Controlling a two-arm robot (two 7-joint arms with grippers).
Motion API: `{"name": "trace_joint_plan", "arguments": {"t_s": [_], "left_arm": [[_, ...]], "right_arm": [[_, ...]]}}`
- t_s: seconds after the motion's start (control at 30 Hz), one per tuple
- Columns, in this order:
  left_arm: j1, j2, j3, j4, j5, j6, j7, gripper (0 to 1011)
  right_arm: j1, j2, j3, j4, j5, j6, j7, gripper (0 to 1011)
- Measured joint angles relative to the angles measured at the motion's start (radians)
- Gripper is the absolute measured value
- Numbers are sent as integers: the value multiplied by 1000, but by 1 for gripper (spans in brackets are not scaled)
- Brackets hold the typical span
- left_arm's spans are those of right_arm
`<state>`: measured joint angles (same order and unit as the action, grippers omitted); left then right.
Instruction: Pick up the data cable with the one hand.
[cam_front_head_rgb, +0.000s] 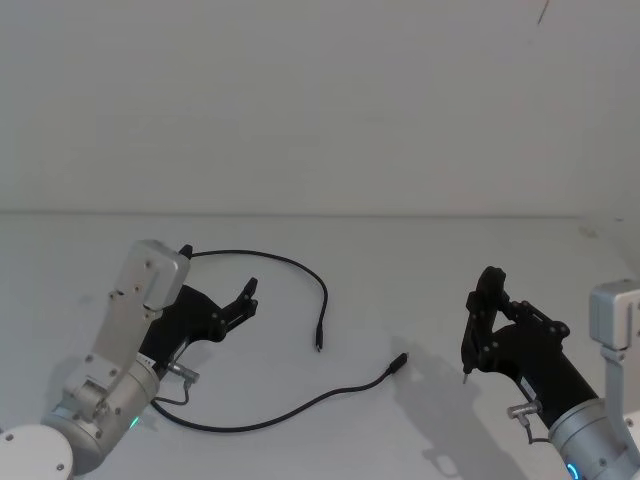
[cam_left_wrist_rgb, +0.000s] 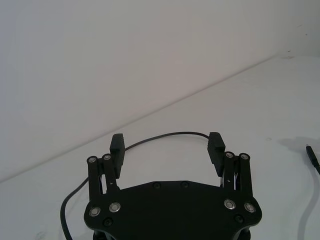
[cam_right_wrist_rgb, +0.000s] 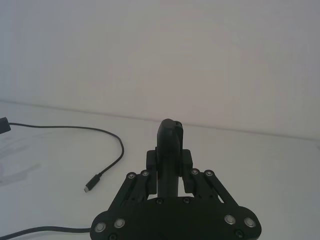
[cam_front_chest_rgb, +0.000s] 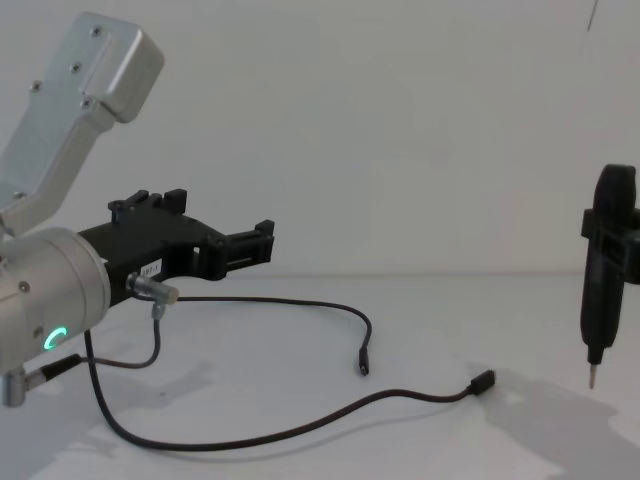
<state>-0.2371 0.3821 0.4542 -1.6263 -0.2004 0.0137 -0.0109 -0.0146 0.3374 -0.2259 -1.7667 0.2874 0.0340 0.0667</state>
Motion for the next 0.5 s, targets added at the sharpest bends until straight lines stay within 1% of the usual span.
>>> {"name": "trace_joint_plan", "arguments": {"t_s": [0.5], "left_arm": [[0,0,0,0,0,0,0,1001]], "right_arm": [[0,0,0,0,0,0,0,279]]}}
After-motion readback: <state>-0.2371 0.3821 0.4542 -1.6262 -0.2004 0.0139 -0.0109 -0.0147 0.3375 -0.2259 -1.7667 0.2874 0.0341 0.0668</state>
